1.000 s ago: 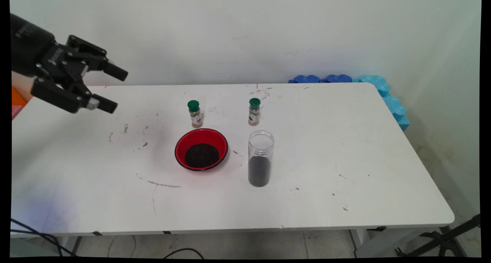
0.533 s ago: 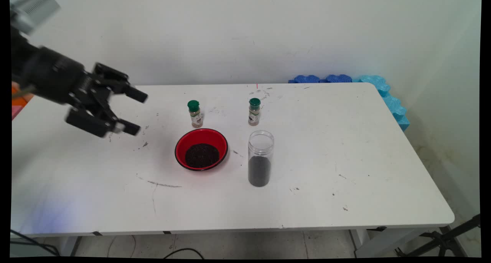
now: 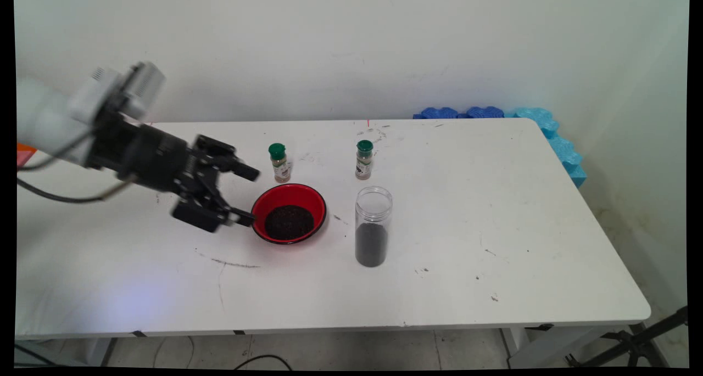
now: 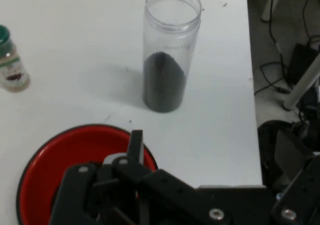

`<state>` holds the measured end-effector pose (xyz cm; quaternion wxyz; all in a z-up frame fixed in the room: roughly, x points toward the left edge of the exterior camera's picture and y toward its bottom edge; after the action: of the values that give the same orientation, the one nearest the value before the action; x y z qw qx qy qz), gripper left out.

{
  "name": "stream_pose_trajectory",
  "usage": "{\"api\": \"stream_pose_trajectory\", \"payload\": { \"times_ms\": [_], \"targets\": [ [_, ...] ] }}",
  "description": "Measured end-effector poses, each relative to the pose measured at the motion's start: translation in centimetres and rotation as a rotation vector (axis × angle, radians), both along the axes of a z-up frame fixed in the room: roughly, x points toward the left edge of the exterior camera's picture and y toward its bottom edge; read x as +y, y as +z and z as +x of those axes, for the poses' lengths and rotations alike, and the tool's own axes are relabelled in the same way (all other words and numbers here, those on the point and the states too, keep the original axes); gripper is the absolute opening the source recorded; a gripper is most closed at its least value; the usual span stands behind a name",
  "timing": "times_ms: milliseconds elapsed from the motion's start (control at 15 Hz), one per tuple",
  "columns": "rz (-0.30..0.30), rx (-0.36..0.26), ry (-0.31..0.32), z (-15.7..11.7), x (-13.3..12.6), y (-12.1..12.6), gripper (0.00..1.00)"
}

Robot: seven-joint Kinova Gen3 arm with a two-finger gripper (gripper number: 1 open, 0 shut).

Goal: Pick up the black seasoning powder from the table

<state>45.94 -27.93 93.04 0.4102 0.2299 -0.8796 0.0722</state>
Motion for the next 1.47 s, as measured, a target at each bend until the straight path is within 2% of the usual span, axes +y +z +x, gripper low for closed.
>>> {"api": "stream_pose_trajectory", "payload": {
  "times_ms": [400,800,1467],
  "targets": [
    [-0.016,0.032,-0.006,-3.8,-2.9,-5.1,1.0],
    [-0.017,0.058,-0.022,-6.8,-5.7,-8.6,1.0],
    [-0.008,0.108,-0.053,-10.4,-8.4,-11.0,1.0]
  ]
}}
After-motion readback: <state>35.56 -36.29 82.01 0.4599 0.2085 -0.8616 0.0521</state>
